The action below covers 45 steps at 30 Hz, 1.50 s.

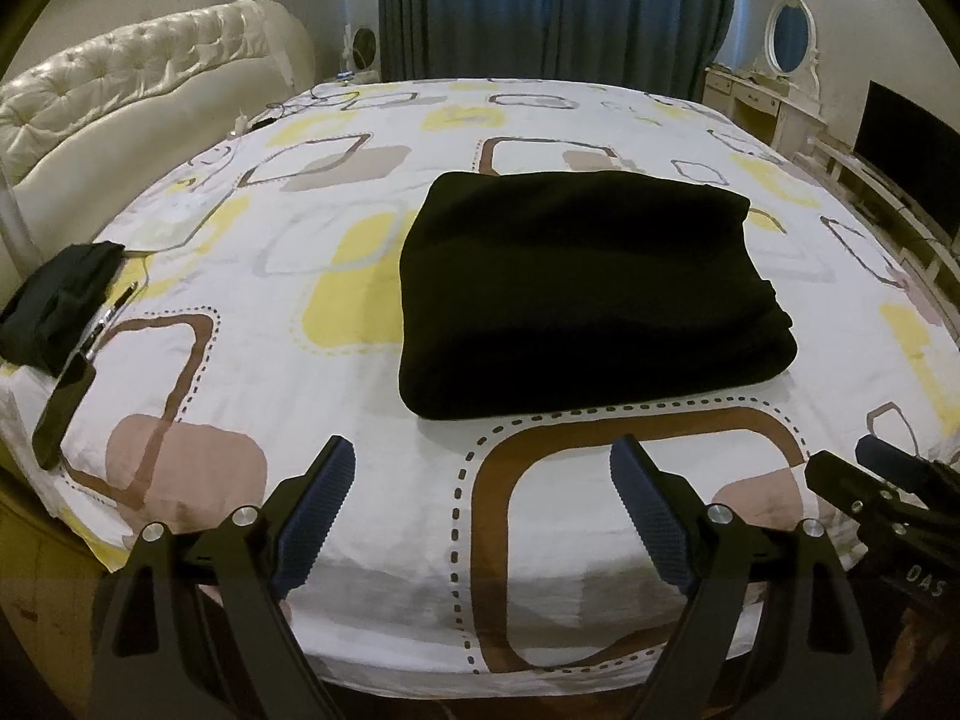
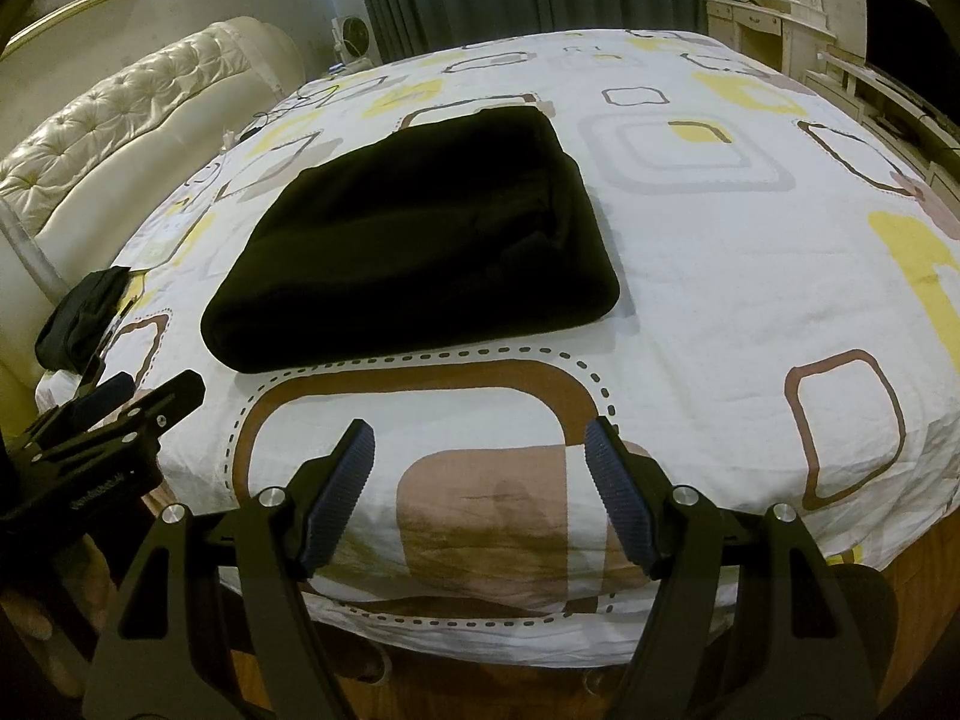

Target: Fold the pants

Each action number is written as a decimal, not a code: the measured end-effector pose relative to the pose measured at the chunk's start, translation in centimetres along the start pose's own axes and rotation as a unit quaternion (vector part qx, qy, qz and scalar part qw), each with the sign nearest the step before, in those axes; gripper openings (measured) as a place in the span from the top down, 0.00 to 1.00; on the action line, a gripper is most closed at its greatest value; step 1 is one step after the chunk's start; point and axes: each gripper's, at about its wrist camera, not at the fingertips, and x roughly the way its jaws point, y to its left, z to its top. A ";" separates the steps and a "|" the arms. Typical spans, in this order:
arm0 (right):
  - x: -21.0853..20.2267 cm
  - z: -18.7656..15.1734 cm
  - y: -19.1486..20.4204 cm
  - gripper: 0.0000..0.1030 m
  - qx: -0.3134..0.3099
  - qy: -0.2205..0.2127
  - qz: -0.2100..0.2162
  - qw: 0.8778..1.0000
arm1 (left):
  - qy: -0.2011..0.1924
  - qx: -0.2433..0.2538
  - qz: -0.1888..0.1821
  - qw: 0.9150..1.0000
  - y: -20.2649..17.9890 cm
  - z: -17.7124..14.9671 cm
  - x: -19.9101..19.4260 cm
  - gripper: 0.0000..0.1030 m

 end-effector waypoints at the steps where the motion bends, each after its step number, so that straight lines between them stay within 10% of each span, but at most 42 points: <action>1: 0.0 0.0 0.0 0.29 0.000 0.001 0.000 1.000 | -0.001 0.002 0.004 1.000 -0.1 0.0 0.0 0.16; 45: 0.4 -0.8 0.3 0.29 0.000 0.019 0.007 1.000 | -0.034 0.008 -0.003 0.999 -0.8 0.5 -1.1 0.14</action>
